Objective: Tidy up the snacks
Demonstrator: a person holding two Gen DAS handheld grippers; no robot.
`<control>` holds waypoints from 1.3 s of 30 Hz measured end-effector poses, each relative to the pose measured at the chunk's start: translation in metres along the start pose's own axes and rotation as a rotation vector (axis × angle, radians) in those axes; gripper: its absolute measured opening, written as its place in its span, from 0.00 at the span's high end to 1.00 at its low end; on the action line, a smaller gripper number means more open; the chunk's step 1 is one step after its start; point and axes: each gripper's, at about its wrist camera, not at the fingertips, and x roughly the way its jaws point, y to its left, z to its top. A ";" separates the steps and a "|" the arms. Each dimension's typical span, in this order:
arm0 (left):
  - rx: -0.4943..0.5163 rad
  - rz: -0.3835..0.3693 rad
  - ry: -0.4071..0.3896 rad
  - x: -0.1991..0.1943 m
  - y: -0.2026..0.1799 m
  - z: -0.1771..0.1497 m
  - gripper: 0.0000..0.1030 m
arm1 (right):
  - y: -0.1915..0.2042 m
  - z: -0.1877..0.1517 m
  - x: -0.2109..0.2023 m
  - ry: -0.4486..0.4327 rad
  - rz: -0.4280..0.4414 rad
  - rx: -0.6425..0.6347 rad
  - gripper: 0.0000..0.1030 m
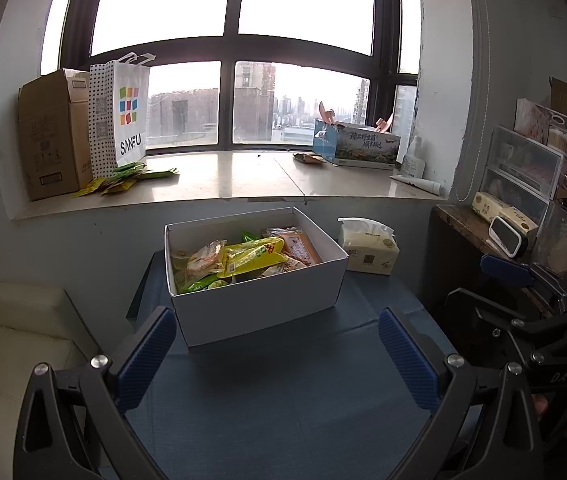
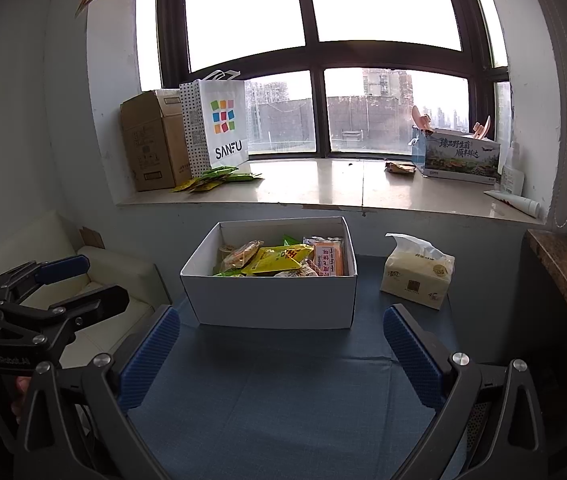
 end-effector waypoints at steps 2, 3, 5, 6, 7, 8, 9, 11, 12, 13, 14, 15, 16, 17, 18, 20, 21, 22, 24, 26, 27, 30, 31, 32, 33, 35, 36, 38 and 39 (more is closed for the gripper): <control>0.002 0.001 -0.001 0.000 -0.001 0.000 0.00 | 0.000 0.000 0.000 0.001 0.000 0.000 0.00; 0.002 -0.001 0.000 0.000 -0.001 0.000 0.00 | 0.000 0.000 0.000 0.000 0.000 0.000 0.00; 0.001 -0.003 -0.001 0.000 -0.001 0.000 0.00 | 0.000 0.000 0.000 0.000 0.001 -0.001 0.00; 0.001 -0.003 -0.001 -0.001 -0.001 0.000 0.00 | 0.000 0.000 0.000 0.000 0.000 0.000 0.00; 0.001 -0.002 -0.001 0.000 -0.001 0.000 0.00 | 0.000 0.000 0.000 0.000 0.000 -0.001 0.00; 0.000 -0.002 -0.001 -0.001 -0.001 0.000 0.00 | 0.000 0.001 0.000 -0.001 -0.001 0.000 0.00; 0.000 -0.004 -0.002 -0.001 0.000 0.000 0.00 | 0.000 0.001 0.000 -0.001 0.000 0.003 0.00; -0.001 -0.006 -0.001 0.000 0.000 0.001 0.00 | 0.000 0.001 0.000 0.000 0.002 0.002 0.00; -0.001 -0.005 -0.002 -0.001 0.000 0.001 0.00 | 0.000 0.001 0.000 0.000 0.000 0.002 0.00; -0.001 -0.003 -0.002 0.000 0.000 0.001 0.00 | 0.001 0.001 -0.001 -0.001 0.000 0.002 0.00; -0.001 -0.004 -0.002 0.000 -0.001 0.001 0.00 | 0.001 0.001 -0.001 -0.001 0.001 0.002 0.00; -0.001 -0.005 -0.001 0.000 -0.001 0.001 0.00 | 0.001 0.001 -0.001 -0.001 0.001 0.001 0.00; -0.001 -0.004 -0.002 0.000 -0.001 0.001 0.00 | 0.001 0.001 -0.001 -0.001 0.000 0.001 0.00; -0.001 -0.005 -0.001 0.000 -0.001 0.001 0.00 | 0.001 0.001 -0.001 -0.001 0.000 0.001 0.00; -0.001 -0.004 -0.001 0.000 0.000 0.001 0.00 | 0.001 0.001 -0.001 -0.001 0.000 0.001 0.00; 0.000 -0.006 -0.001 0.000 0.000 0.001 0.00 | 0.001 0.001 -0.001 -0.002 0.000 0.000 0.00; 0.000 -0.005 0.000 0.000 0.000 0.001 0.00 | 0.001 0.001 -0.001 -0.001 0.000 0.001 0.00; 0.000 -0.004 0.000 0.000 0.000 0.001 0.00 | 0.001 0.001 -0.001 0.000 0.000 0.002 0.00; 0.001 -0.006 0.000 0.000 0.000 0.001 0.00 | 0.002 0.001 -0.001 0.000 -0.001 0.000 0.00; 0.001 -0.004 -0.001 0.000 0.000 0.001 0.00 | 0.002 0.001 -0.001 -0.001 0.000 0.000 0.00; 0.003 -0.005 -0.001 0.000 -0.001 0.001 0.00 | 0.002 0.001 -0.001 -0.001 0.001 -0.001 0.00; 0.006 0.002 -0.002 0.000 -0.002 0.001 0.00 | 0.002 0.001 -0.001 -0.004 0.000 -0.001 0.00; 0.005 0.000 -0.002 0.000 -0.002 0.001 0.00 | 0.002 0.000 -0.002 -0.005 -0.001 -0.001 0.00; 0.003 -0.002 -0.001 0.000 -0.001 0.001 0.00 | 0.002 0.000 -0.002 -0.005 -0.002 -0.001 0.00; 0.003 -0.001 -0.001 0.000 -0.002 0.001 0.00 | 0.002 0.000 -0.002 -0.005 -0.001 -0.001 0.00; 0.004 0.002 -0.001 -0.001 -0.002 0.001 0.00 | 0.002 0.000 -0.001 -0.004 -0.002 -0.001 0.00; 0.003 0.000 -0.001 -0.001 -0.002 0.001 0.00 | 0.002 0.000 -0.001 -0.004 -0.001 -0.002 0.00; 0.005 -0.003 -0.002 -0.001 -0.001 0.001 0.00 | 0.002 0.000 -0.002 -0.005 0.000 -0.003 0.00; 0.006 -0.004 -0.002 -0.001 -0.002 0.001 0.00 | 0.002 0.000 -0.001 -0.004 0.000 -0.004 0.00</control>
